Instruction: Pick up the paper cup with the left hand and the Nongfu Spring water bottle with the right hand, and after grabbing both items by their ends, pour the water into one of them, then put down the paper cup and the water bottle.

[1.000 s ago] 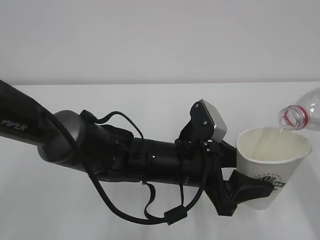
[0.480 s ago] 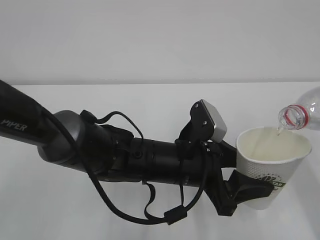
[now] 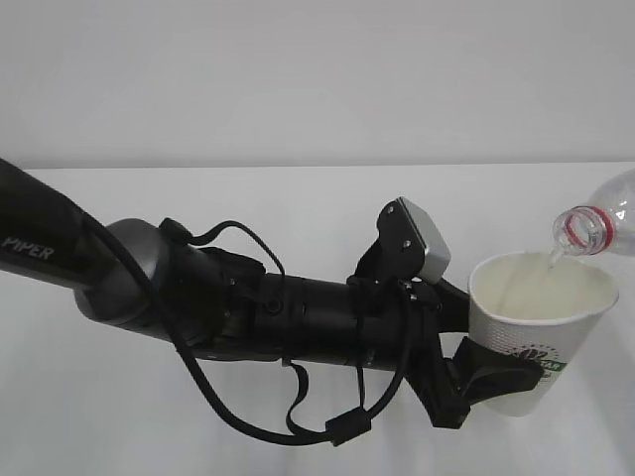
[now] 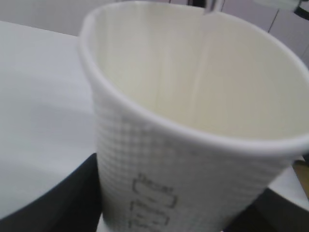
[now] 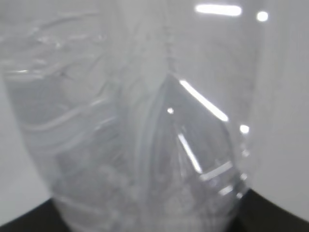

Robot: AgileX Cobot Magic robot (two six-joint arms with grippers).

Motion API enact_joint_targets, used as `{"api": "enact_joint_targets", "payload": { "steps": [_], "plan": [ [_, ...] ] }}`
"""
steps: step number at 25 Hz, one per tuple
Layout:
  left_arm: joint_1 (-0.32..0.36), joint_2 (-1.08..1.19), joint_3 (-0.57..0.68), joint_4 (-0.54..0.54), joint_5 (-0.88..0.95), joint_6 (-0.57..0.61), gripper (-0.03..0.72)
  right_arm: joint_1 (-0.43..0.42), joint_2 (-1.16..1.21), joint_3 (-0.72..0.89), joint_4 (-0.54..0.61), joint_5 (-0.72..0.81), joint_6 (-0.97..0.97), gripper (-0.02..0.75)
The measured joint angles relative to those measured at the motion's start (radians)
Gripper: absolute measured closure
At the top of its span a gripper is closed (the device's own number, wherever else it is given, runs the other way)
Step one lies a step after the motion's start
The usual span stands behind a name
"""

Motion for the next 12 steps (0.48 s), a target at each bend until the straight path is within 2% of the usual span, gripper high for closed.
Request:
{"api": "enact_joint_targets", "payload": {
  "steps": [12],
  "plan": [
    [0.000, 0.000, 0.000, 0.000, 0.000, 0.000, 0.200, 0.000, 0.000, 0.000, 0.000, -0.002, -0.002, 0.360]
  ]
}}
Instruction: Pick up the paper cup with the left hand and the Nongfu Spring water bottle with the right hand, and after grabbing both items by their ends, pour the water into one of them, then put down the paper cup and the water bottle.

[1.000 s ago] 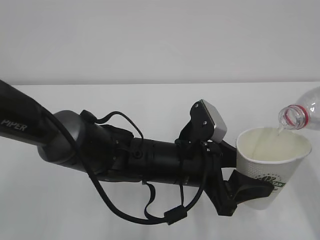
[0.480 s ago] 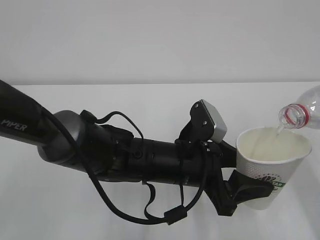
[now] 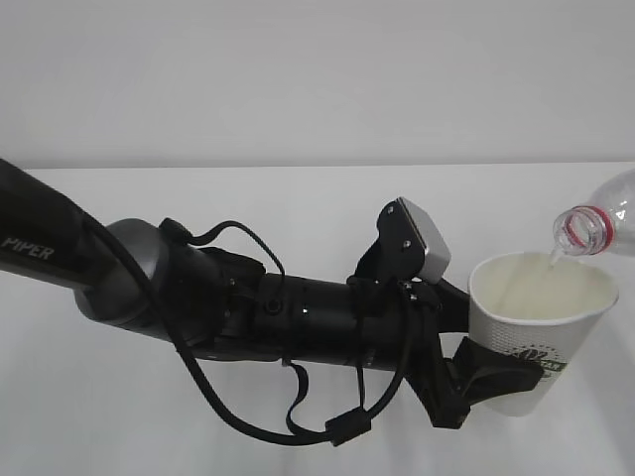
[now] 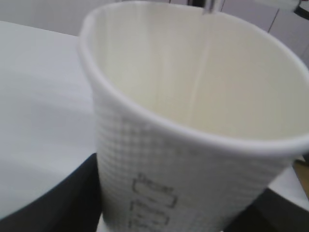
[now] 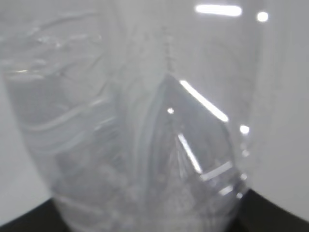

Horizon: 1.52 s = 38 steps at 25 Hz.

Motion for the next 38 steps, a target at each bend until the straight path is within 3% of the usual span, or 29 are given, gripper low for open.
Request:
{"api": "enact_joint_targets", "payload": {
  "steps": [38],
  "plan": [
    [0.000, 0.000, 0.000, 0.000, 0.002, 0.000, 0.200, 0.000, 0.000, 0.000, 0.017, -0.002, -0.016, 0.360]
  ]
}}
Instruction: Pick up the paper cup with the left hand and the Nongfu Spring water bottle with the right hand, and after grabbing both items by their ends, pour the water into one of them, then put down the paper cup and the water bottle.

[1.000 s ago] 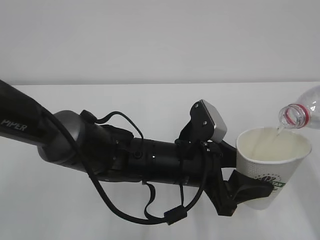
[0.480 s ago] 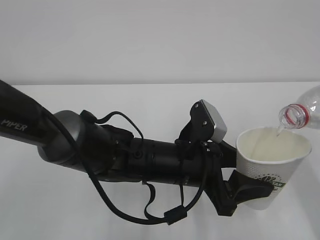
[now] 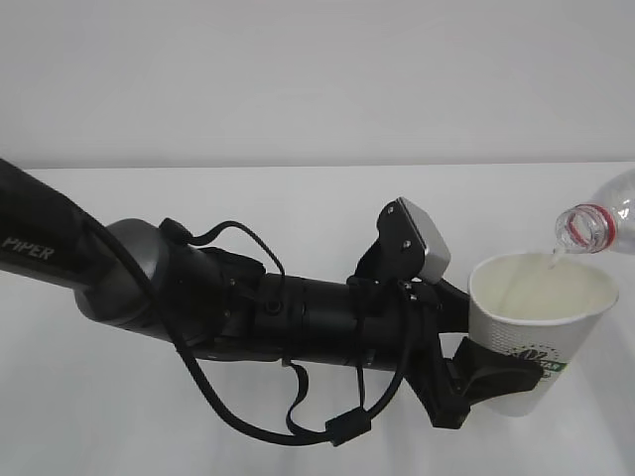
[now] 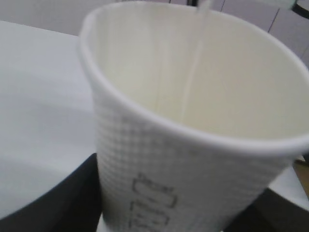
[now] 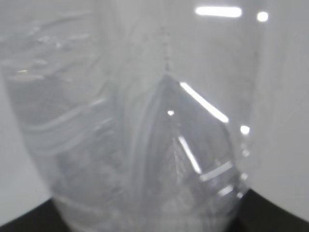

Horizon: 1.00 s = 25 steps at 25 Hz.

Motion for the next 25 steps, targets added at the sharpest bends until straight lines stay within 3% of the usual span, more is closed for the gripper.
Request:
{"api": "enact_joint_targets", "payload": {
  "steps": [25],
  "plan": [
    [0.000, 0.002, 0.000, 0.000, 0.000, 0.000, 0.200, 0.000, 0.000, 0.000, 0.008, 0.000, -0.008, 0.360]
  ]
}}
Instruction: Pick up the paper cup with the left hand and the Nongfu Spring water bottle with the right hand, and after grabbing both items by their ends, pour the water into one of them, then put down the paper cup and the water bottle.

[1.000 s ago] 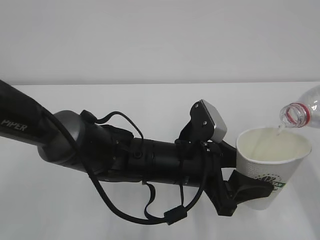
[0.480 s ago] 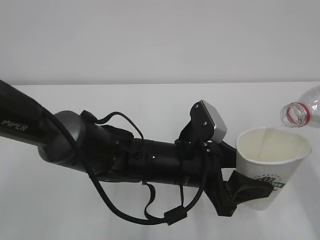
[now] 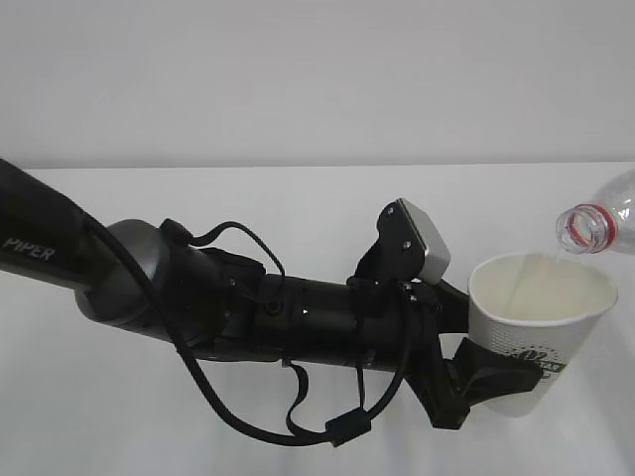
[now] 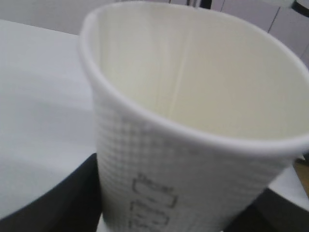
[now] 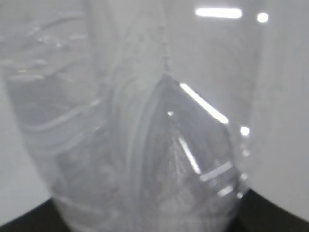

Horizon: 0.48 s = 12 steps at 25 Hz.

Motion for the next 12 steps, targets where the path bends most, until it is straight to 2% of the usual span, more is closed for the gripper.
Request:
{"api": "enact_joint_targets", "payload": {
  "steps": [12],
  "plan": [
    [0.000, 0.000, 0.000, 0.000, 0.000, 0.000, 0.200, 0.000, 0.000, 0.000, 0.000, -0.004, -0.001, 0.360]
  ]
}}
